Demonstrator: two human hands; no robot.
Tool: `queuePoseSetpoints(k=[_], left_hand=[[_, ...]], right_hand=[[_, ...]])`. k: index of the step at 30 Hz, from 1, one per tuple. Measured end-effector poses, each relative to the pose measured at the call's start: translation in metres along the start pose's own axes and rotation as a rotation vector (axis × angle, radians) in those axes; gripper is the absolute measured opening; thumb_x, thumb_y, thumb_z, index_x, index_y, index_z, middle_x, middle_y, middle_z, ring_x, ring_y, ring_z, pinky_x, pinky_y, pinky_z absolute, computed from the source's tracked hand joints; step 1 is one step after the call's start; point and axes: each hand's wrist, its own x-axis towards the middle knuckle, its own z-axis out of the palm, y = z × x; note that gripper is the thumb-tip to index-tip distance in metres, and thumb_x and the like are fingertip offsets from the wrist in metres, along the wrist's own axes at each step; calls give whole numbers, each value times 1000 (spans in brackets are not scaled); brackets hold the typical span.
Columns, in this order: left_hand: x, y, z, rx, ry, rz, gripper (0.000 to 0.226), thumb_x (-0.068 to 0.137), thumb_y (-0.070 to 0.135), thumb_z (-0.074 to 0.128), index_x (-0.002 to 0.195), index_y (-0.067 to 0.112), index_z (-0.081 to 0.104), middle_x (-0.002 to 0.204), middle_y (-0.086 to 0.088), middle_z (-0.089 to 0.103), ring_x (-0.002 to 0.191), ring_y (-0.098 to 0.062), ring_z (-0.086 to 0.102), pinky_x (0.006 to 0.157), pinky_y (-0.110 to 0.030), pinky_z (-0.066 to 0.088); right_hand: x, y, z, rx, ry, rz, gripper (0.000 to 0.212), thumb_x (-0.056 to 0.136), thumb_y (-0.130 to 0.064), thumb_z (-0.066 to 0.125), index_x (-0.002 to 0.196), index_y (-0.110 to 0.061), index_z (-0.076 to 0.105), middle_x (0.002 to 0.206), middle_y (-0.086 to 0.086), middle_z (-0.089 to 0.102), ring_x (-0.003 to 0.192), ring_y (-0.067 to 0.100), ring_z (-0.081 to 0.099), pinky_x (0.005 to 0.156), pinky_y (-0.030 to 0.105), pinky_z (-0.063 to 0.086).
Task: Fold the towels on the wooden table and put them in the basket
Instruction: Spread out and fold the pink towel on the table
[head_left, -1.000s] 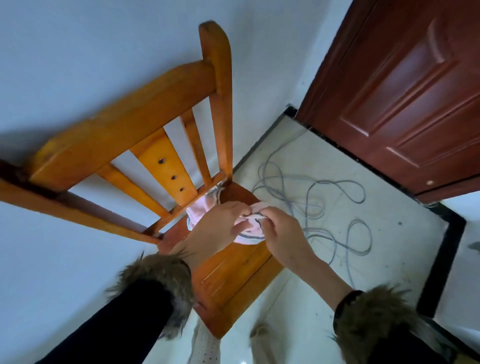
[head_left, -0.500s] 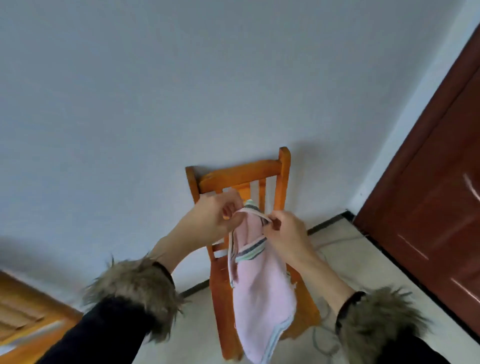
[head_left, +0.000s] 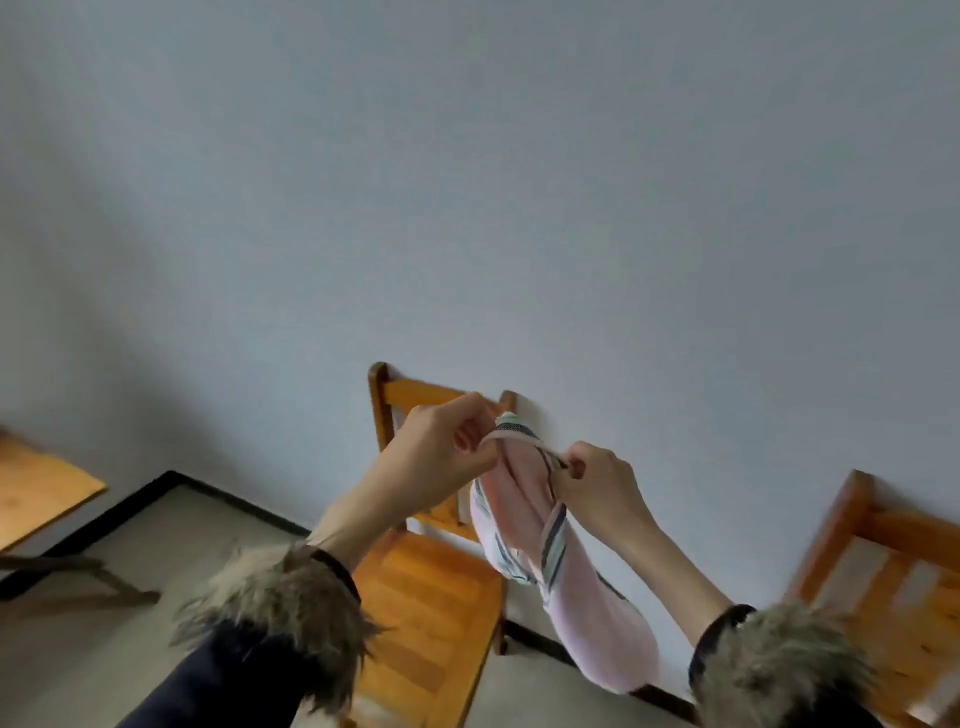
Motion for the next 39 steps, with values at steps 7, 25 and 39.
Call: queuePoseSetpoints(k=[7,25,39], left_hand=[[-79,-105,-180,151,258,-196,13,76,9,61,72,20,56,68,1,64,66,-10,58,69,-23,50],[-202,-352,-481,499,870,-656,9,82,11,62,76,18,60,71,1,62,67,-15,57,66,-20,45],[-243,-524,-645,511,1244,-806,15,79,23,62,70,32,53,65,6,57,57,-9,53,48,-8,38]], right_hand=[[29,-155,177,65,-108,-243,21,79,-7,54,58,-6,49,56,8,45,57,19,37,55,20,31],[102,-451,539,348,-804,-680,27,93,-35,52,88,-10,62,74,-5,60,69,11,55,54,11,38],[191,-605,737,70,-856,-948,17,93,-18,48,89,-12,63,89,3,56,89,24,56,71,27,39]])
